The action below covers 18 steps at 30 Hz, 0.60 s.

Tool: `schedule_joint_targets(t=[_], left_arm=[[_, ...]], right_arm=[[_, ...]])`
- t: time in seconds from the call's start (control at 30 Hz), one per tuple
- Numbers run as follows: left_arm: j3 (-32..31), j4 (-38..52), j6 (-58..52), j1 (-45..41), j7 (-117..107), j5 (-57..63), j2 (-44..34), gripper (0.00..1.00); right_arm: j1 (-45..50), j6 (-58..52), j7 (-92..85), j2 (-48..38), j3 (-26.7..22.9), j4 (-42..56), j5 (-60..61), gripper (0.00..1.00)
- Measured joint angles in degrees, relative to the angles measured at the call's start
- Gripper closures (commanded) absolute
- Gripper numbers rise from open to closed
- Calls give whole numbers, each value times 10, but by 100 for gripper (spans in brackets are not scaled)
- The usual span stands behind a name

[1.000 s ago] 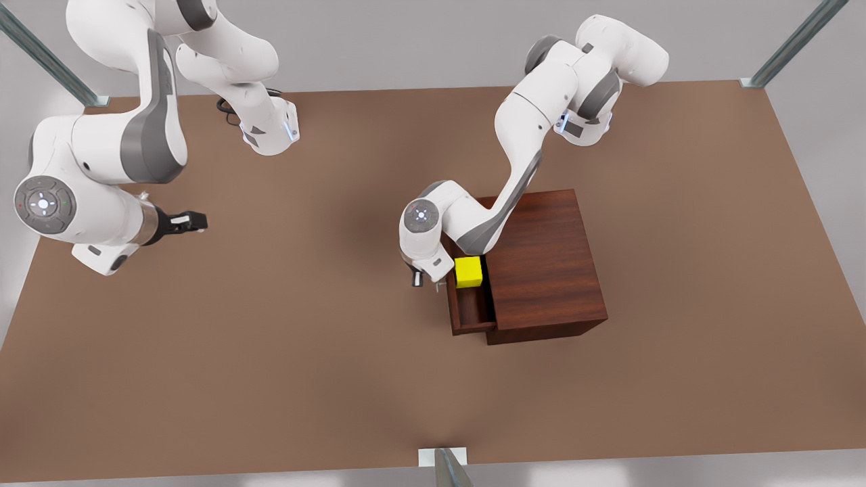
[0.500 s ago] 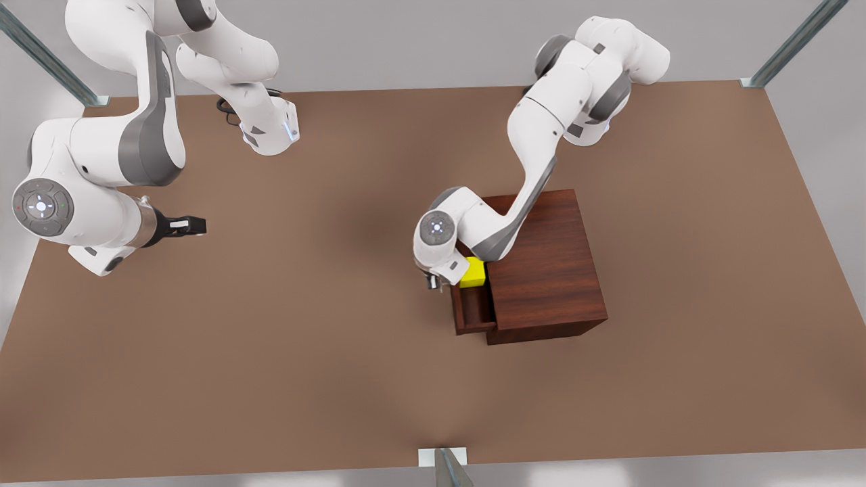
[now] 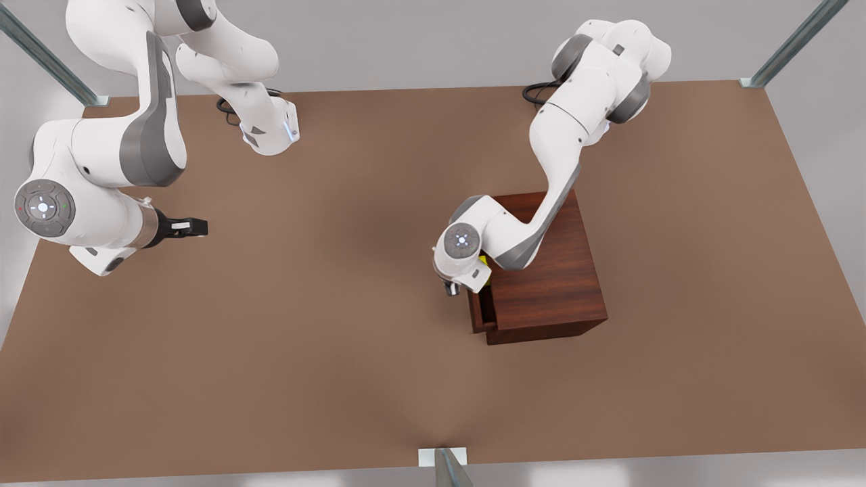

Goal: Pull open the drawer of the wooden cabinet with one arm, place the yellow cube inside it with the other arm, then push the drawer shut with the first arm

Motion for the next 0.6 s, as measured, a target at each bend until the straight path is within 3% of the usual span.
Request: schedule_joint_targets(t=[0.6], left_arm=[[-63,-32,-18,59,-3,48,-12,79]], right_arm=[[0,3,9,0,0,0,0,0]])
